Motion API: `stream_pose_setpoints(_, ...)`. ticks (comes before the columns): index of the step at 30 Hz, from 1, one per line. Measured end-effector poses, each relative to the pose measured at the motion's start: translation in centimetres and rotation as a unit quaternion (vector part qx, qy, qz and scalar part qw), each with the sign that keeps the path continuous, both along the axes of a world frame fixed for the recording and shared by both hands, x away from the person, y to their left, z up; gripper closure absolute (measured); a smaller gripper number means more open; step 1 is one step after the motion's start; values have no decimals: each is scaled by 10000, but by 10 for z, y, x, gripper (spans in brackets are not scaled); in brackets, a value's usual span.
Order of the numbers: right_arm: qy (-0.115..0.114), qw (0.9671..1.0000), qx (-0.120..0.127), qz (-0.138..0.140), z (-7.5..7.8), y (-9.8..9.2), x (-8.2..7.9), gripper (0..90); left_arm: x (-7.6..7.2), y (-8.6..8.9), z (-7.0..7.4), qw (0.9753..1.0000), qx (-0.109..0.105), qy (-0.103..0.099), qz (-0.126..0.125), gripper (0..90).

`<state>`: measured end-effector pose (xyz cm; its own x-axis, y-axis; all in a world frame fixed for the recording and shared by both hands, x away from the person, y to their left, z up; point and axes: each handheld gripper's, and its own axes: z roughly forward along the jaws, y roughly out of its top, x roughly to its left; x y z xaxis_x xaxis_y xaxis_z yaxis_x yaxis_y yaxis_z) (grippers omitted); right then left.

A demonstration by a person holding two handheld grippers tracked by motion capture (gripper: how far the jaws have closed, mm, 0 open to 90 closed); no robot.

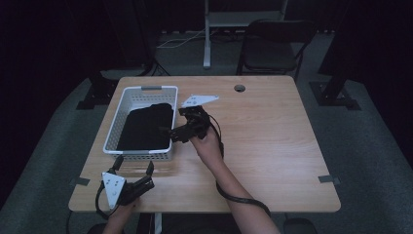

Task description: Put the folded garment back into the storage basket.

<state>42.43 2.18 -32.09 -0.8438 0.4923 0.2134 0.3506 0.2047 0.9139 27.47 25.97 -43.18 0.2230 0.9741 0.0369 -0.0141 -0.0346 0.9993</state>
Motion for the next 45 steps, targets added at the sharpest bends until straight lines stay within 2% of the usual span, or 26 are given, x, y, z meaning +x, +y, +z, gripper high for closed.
stream_pose_setpoints(8,-102,9996,-140,-210,0,-18,-9,9,0,0,0,10000,-1,0,-1,34)
stream_pose_setpoints(16,-196,9987,-225,-414,3,-45,-20,9,0,0,0,10000,6,5,-3,34)
stream_pose_setpoints(23,-154,9977,-272,-594,4,-68,-28,9,0,0,0,10000,6,5,-3,34)
stream_pose_setpoints(29,-215,9967,-379,-683,6,-82,-37,9,0,0,0,10000,7,10,0,34)
stream_pose_setpoints(30,-262,9960,-381,-766,6,-85,-39,9,0,0,0,10000,11,10,-1,34)
stream_pose_setpoints(33,-283,9961,-310,-782,7,-94,-44,9,0,0,0,10000,6,8,0,34)
stream_pose_setpoints(41,-230,9948,-302,-949,3,-119,-52,9,0,0,0,10000,9,9,0,34)
stream_pose_setpoints(45,-237,9926,-274,-1158,1,-135,-57,9,0,0,0,10000,15,12,0,34)
